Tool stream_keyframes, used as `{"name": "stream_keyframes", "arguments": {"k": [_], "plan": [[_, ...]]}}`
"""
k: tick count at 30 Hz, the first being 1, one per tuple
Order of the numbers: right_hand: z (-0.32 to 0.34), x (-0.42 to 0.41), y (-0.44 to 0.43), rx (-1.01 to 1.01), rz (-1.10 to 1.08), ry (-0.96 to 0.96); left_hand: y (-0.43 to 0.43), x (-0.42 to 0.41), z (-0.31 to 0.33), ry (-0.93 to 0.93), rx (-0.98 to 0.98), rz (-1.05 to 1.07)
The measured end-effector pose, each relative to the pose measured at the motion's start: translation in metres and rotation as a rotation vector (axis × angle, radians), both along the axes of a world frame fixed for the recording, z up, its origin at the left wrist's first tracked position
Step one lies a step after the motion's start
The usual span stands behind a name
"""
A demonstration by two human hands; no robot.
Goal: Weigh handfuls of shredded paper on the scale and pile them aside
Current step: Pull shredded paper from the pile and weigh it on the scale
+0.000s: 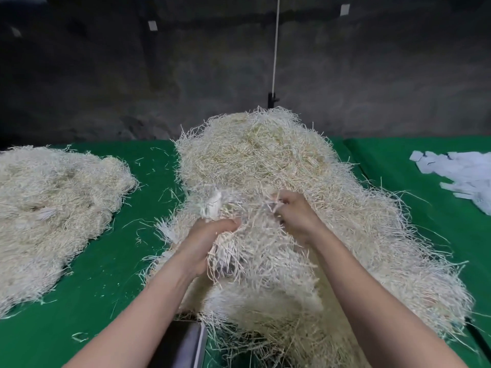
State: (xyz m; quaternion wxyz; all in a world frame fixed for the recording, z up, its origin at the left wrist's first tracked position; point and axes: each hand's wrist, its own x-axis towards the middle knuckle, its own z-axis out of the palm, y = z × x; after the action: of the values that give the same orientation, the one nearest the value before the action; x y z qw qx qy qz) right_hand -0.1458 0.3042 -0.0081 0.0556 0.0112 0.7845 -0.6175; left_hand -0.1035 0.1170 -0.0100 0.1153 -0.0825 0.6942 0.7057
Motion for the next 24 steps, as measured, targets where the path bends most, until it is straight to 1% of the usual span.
{"name": "stream_keyframes", "arguments": {"k": [3, 4, 5, 7, 9, 10, 11, 12, 14, 15, 16, 19, 20, 21, 23, 24], "plan": [[0.042, 0.009, -0.006, 0.081, 0.028, 0.06, 0.011, 0.007, 0.007, 0.02, 0.05, -0.03], [0.051, 0.009, -0.006, 0.065, 0.025, 0.061, 0.01, 0.008, 0.009, 0.026, 0.072, -0.014], [0.062, 0.013, -0.008, 0.01, 0.012, 0.049, 0.009, 0.008, 0.012, 0.028, 0.103, 0.0], [0.081, 0.019, -0.012, -0.187, -0.022, 0.018, 0.007, 0.01, 0.021, 0.024, 0.128, 0.014], [0.092, 0.022, -0.021, -0.37, -0.024, -0.001, 0.005, 0.011, 0.028, 0.022, 0.164, -0.033], [0.094, 0.024, -0.026, -0.412, 0.002, 0.009, 0.007, 0.013, 0.033, 0.017, 0.195, -0.085], [0.095, 0.026, -0.033, -0.395, 0.035, 0.029, 0.01, 0.013, 0.036, 0.003, 0.213, -0.138], [0.092, 0.026, -0.037, -0.318, 0.073, 0.061, 0.013, 0.012, 0.038, -0.003, 0.188, -0.179], [0.088, 0.027, -0.032, -0.081, 0.188, 0.107, 0.018, 0.007, 0.039, -0.003, 0.118, -0.192], [0.086, 0.026, -0.023, 0.008, 0.243, 0.122, 0.018, 0.005, 0.037, -0.004, 0.118, -0.171], [0.084, 0.024, -0.009, 0.055, 0.261, 0.129, 0.015, 0.002, 0.033, -0.011, 0.152, -0.135], [0.069, 0.024, 0.039, 0.1, 0.103, 0.107, -0.001, 0.001, 0.025, -0.056, 0.3, -0.019], [0.06, 0.027, 0.048, 0.179, 0.106, 0.079, -0.005, 0.001, 0.021, -0.068, 0.349, 0.009], [0.046, 0.031, 0.049, 0.281, 0.178, 0.044, -0.007, 0.001, 0.018, -0.075, 0.395, 0.031], [0.012, 0.041, 0.031, 0.485, 0.401, -0.011, -0.001, 0.003, 0.017, -0.077, 0.483, 0.041], [-0.009, 0.045, 0.018, 0.586, 0.462, -0.009, 0.005, 0.003, 0.018, -0.083, 0.514, 0.043]]}}
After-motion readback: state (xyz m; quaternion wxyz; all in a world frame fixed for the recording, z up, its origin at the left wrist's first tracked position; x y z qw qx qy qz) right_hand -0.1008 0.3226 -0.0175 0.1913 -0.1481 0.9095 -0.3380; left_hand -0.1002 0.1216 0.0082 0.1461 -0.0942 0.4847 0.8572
